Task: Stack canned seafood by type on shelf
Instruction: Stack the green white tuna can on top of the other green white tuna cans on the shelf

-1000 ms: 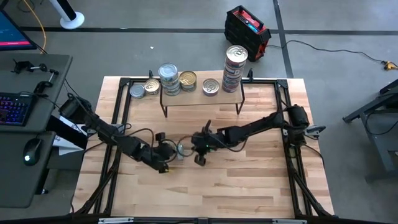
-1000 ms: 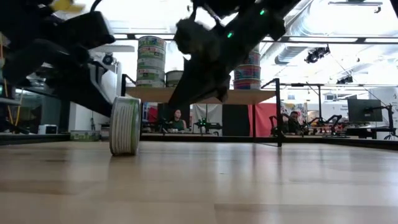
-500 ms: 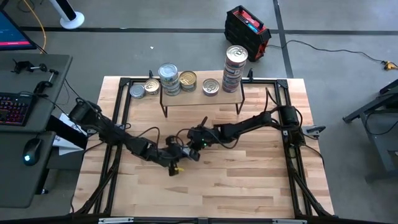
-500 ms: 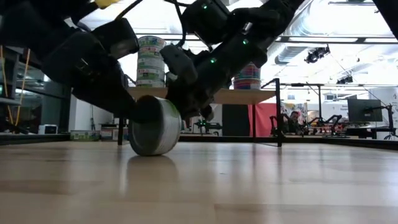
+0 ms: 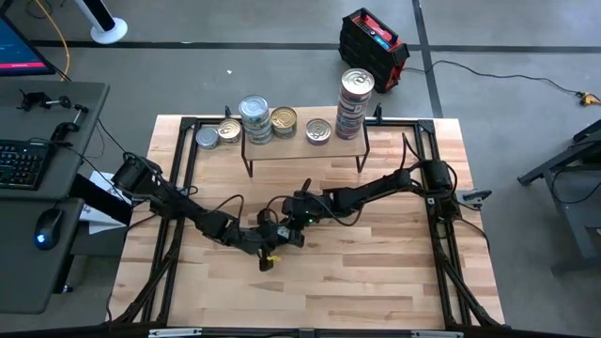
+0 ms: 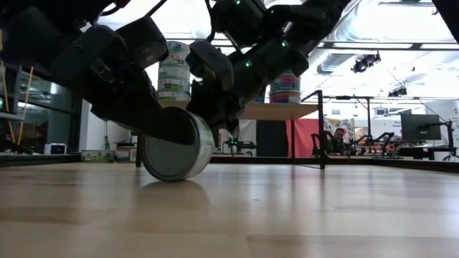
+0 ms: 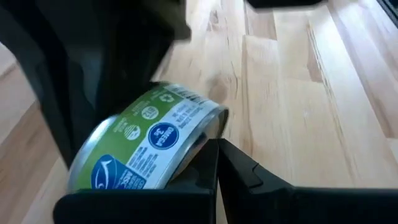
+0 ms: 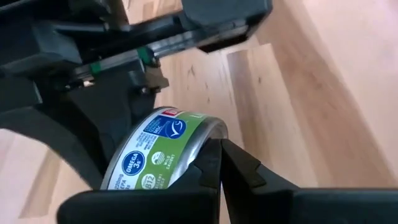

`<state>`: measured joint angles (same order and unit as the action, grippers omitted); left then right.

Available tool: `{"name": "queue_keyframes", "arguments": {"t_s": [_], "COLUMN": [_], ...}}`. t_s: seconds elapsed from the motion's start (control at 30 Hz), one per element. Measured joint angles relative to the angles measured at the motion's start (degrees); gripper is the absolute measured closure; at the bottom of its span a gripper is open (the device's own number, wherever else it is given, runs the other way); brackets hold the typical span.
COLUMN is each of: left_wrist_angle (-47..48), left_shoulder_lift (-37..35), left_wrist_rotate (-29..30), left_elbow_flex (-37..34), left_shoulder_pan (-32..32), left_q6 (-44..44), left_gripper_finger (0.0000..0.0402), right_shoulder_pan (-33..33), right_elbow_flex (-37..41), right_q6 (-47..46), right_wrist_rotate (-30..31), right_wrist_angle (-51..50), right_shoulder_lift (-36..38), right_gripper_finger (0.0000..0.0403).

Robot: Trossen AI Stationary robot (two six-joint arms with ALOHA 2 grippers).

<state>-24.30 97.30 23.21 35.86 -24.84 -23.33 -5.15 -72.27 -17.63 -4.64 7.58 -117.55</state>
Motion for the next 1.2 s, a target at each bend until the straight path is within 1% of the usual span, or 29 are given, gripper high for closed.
{"name": "queue_keyframes", "arguments": {"t_s": [0.1,0.17,0.27,0.37,0.47,0.57,0.63,0.73,0.8,0.87,0.97,1.03,1.1,1.2], "left_wrist_angle": [1.08,4.71,10.76,16.75,22.32,25.42,24.15,24.80,26.51,28.91,34.74,36.22,39.16,39.28], "left_shoulder_lift": [-1.91,-5.31,-12.08,-18.60,-23.90,-26.48,-26.75,-25.10,-23.35,-20.88,-17.41,-15.11,-13.12,-11.42], "left_wrist_rotate": [-3.73,-5.69,-6.24,-6.77,-8.07,-8.02,-9.49,-15.53,-19.93,-22.27,-22.60,-22.91,-24.55,-26.17], "left_elbow_flex": [-0.01,-0.02,0.02,0.03,0.07,0.00,0.07,1.50,3.56,6.92,10.65,12.29,12.89,13.23], "left_shoulder_pan": [-0.18,-0.24,-0.24,0.21,1.95,4.75,7.28,11.03,12.94,14.31,15.52,15.66,15.62,14.79], "left_q6": [3.04,4.33,6.14,10.38,11.09,12.09,12.33,14.70,17.30,20.48,23.54,24.09,24.41,25.50], "left_gripper_finger": [0.0401,0.0401,0.0401,0.0397,0.0373,0.0327,0.0290,0.0236,0.0206,0.0180,0.0151,0.0139,0.0132,0.0129], "right_shoulder_pan": [0.51,1.41,3.08,4.09,4.17,3.08,1.98,-0.04,-1.71,-3.84,-8.08,-11.44,-14.95,-19.27], "right_elbow_flex": [0.00,0.00,-0.07,-0.02,-0.04,-0.02,0.00,0.50,2.76,6.62,13.87,18.71,22.47,26.44], "right_q6": [3.85,7.12,9.54,9.80,10.16,9.20,7.33,4.01,0.55,-4.28,-14.98,-22.52,-29.22,-37.40], "right_wrist_rotate": [3.30,5.06,7.30,8.62,8.90,12.47,14.65,15.95,16.12,15.99,17.06,19.11,21.45,25.86], "right_wrist_angle": [-0.60,-2.45,-8.96,-16.24,-23.06,-30.48,-35.32,-40.16,-41.81,-41.88,-40.99,-39.35,-35.75,-34.33], "right_shoulder_lift": [1.72,3.38,5.72,8.62,11.81,14.45,16.28,18.51,20.60,24.05,30.54,34.83,38.85,42.44], "right_gripper_finger": [0.0403,0.0403,0.0403,0.0403,0.0403,0.0403,0.0403,0.0403,0.0403,0.0403,0.0403,0.0403,0.0403,0.0403]}}
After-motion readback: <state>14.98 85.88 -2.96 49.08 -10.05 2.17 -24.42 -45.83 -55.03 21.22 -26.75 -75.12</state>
